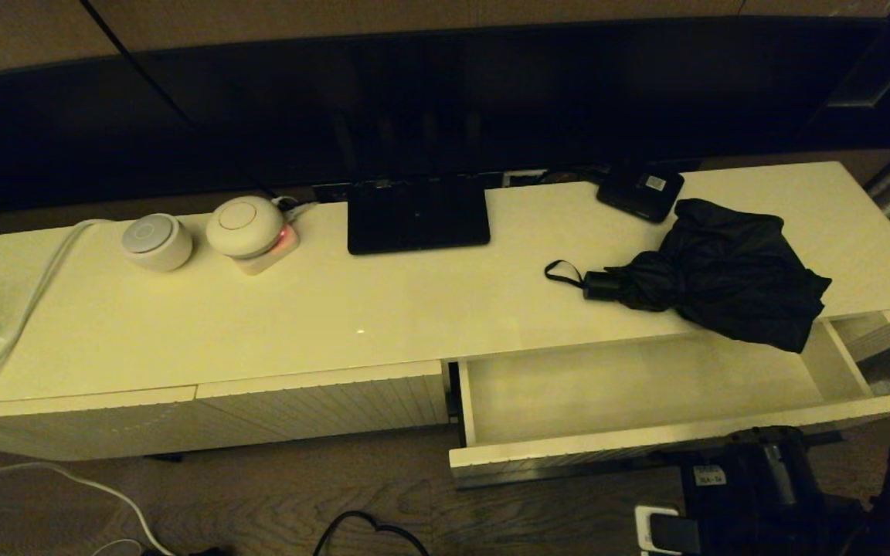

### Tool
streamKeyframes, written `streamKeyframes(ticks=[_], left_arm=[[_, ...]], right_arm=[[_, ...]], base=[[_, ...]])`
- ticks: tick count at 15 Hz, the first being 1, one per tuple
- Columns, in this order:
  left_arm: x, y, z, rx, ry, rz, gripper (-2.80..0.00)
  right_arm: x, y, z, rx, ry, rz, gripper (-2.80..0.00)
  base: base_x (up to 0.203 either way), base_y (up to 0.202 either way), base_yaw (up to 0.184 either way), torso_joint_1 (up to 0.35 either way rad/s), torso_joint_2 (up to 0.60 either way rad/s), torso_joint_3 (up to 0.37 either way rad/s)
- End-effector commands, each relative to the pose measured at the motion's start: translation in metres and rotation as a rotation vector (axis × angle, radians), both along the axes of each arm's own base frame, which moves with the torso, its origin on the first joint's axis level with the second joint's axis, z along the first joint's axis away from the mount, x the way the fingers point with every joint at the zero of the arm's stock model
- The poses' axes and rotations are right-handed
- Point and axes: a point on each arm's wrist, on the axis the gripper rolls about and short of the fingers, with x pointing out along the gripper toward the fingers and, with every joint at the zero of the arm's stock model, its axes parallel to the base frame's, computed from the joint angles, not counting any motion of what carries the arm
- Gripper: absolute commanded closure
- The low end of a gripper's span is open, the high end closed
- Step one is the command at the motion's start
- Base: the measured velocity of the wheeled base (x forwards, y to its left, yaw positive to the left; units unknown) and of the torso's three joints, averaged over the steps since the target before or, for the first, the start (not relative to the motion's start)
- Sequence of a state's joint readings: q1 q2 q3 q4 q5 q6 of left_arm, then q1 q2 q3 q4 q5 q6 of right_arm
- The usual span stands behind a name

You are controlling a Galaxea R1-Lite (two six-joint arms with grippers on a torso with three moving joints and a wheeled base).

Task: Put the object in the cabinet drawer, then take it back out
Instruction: Open the drawer

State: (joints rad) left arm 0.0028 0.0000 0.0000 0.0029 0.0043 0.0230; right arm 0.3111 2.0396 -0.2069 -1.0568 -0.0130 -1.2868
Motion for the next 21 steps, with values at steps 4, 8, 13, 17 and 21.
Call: streamKeyframes(ticks=[4,8,13,17,21], left_arm=[[0.0,0.0,-0.001,0.0,0.003,0.001,0.0],[0.0,0.0,-0.001,0.0,0.003,0.001,0.0],[0.0,0.0,-0.001,0.0,0.003,0.001,0.0],[0.0,0.0,-0.001,0.0,0.003,0.001,0.0],[0.0,0.0,-0.001,0.0,0.003,0.001,0.0]], right_arm=[[-0.032,-0.008,0.038,0.032,-0.119,0.014,0.0],[-0.068,-0.019,0.062,0.114,-0.176,-0.029,0.0],[-0.104,-0.031,0.084,0.364,-0.162,-0.197,0.0],[-0.126,-0.038,0.093,0.525,-0.154,-0.289,0.0],[-0.131,-0.04,0.097,0.681,-0.128,-0.392,0.0]], base=[[0.0,0.0,0.0,0.0,0.0,0.0],[0.0,0.0,0.0,0.0,0.0,0.0],[0.0,0.0,0.0,0.0,0.0,0.0],[0.0,0.0,0.0,0.0,0.0,0.0],[0.0,0.0,0.0,0.0,0.0,0.0]])
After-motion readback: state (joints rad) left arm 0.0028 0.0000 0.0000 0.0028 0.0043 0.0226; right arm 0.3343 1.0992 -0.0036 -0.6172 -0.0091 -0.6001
